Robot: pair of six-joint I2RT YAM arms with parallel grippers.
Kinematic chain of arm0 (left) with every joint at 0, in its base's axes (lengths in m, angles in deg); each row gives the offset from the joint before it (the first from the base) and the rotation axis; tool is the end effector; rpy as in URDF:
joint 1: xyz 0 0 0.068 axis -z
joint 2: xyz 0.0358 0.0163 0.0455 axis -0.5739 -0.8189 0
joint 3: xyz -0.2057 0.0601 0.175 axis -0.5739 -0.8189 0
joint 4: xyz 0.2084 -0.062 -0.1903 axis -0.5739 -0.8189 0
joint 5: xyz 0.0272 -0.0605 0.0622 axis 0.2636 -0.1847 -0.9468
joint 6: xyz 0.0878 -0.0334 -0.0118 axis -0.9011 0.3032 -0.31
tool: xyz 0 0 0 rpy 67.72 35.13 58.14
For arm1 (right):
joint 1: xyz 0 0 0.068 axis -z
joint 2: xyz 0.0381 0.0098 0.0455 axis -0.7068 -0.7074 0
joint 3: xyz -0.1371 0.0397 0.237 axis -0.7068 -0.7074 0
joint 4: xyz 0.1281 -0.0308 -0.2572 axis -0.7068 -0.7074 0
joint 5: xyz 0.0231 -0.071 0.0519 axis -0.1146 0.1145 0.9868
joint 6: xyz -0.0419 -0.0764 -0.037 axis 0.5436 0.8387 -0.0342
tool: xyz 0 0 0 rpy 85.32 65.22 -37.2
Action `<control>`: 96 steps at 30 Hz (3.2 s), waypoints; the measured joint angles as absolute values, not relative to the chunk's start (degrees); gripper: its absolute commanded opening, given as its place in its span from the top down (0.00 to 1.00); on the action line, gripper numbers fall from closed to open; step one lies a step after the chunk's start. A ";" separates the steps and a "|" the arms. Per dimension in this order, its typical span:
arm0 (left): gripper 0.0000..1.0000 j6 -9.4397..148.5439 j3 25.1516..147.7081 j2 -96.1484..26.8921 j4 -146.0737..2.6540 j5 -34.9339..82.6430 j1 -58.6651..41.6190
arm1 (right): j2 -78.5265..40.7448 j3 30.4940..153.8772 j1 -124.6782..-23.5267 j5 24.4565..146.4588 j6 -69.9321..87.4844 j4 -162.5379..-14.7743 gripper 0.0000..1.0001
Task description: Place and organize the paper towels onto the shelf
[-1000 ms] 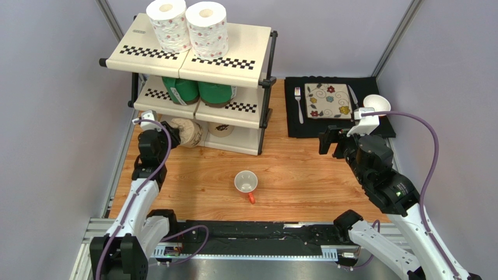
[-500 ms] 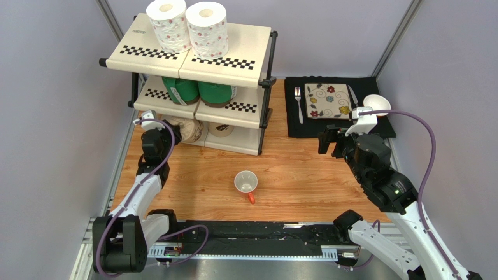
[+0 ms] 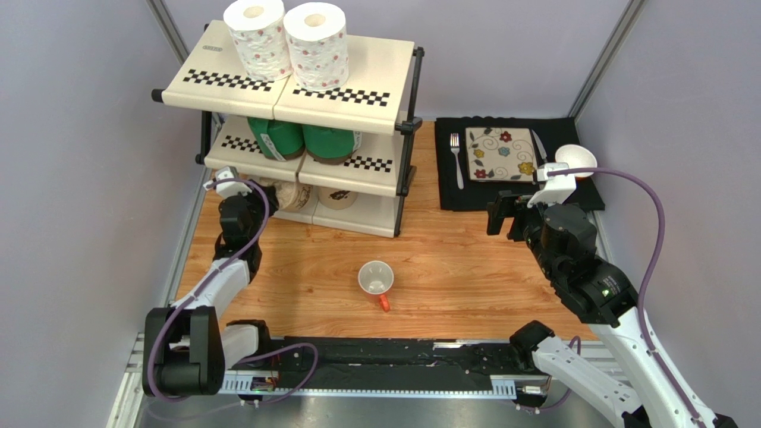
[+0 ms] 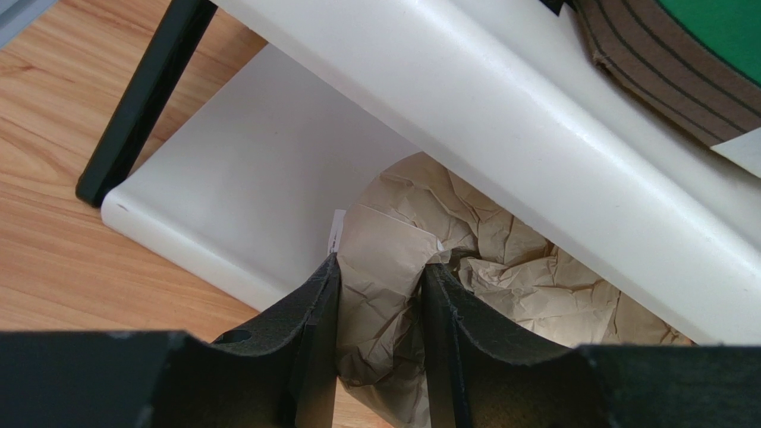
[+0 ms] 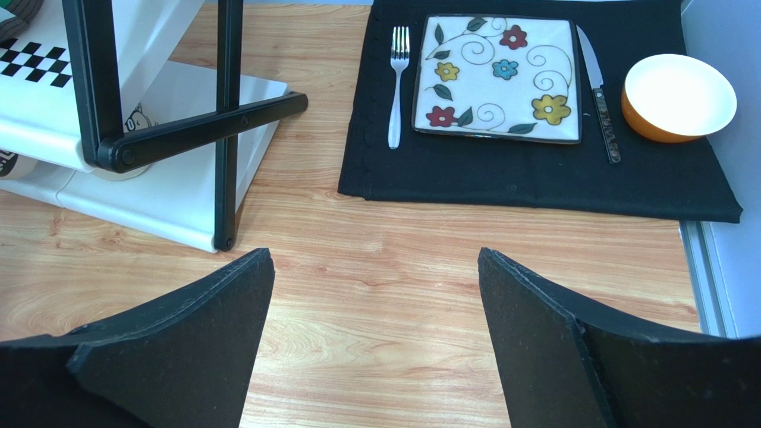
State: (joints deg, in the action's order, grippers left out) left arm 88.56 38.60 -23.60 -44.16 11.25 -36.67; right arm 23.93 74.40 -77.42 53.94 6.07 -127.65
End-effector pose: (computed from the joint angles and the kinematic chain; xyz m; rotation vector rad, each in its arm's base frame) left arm 0.3089 0.0154 0.1960 -0.5422 1.6757 -0.3018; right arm 0.1798 0.0731 0.3758 -0.1002 1.8874 0.0997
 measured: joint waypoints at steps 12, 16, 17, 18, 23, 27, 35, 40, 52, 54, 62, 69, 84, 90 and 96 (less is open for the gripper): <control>0.75 90.35 37.88 -28.30 -40.21 12.37 -36.67 | 23.91 74.40 -77.42 53.81 6.44 -127.68 0.11; 0.63 90.97 37.88 -29.55 -38.85 12.76 -36.67 | 23.93 74.40 -77.42 53.78 6.44 -127.68 0.11; 0.62 91.12 37.88 -29.87 -38.53 12.81 -36.67 | 23.93 74.40 -77.42 53.78 6.47 -127.70 0.11; 0.62 91.23 37.88 -30.22 -38.13 12.87 -36.67 | 23.93 74.40 -77.42 53.74 6.49 -127.70 0.11; 0.64 91.51 37.88 -31.58 -36.51 13.03 -36.67 | 23.93 74.40 -77.42 53.65 6.66 -127.72 0.11; 0.65 91.75 37.88 -32.72 -34.92 12.96 -36.67 | 23.93 74.40 -77.42 53.59 7.01 -127.92 0.11; 0.65 92.23 37.88 -33.74 -33.50 12.06 -36.67 | 23.93 75.03 -77.42 53.13 7.51 -128.24 0.11; 0.65 92.43 37.88 -34.99 -31.73 11.89 -36.67 | 23.91 75.14 -77.42 52.98 7.62 -128.31 0.11; 0.23 93.30 37.94 -36.83 -28.93 12.09 -36.67 | 23.86 75.60 -77.42 52.80 7.93 -128.59 0.11; 0.21 93.59 37.94 -36.83 -28.91 12.09 -36.67 | 23.84 75.60 -77.42 52.82 7.93 -128.62 0.11; 0.13 93.70 37.83 -36.80 -28.73 12.04 -36.67 | 23.86 75.60 -77.42 52.80 7.93 -128.64 0.11; 0.05 93.57 36.89 -33.33 -29.56 11.19 -36.67 | 23.99 75.66 -77.42 52.85 7.91 -128.70 0.11; 0.03 93.72 33.90 -18.64 -36.58 10.14 -36.72 | 25.42 76.54 -77.42 52.89 7.65 -129.91 0.11; 0.02 93.33 34.27 -6.16 -50.72 9.51 -36.72 | 26.31 76.78 -77.42 53.46 6.40 -130.41 0.03; 0.02 90.88 40.50 1.05 -72.69 7.52 -36.72 | 26.46 76.87 -77.42 52.82 4.78 -130.67 0.00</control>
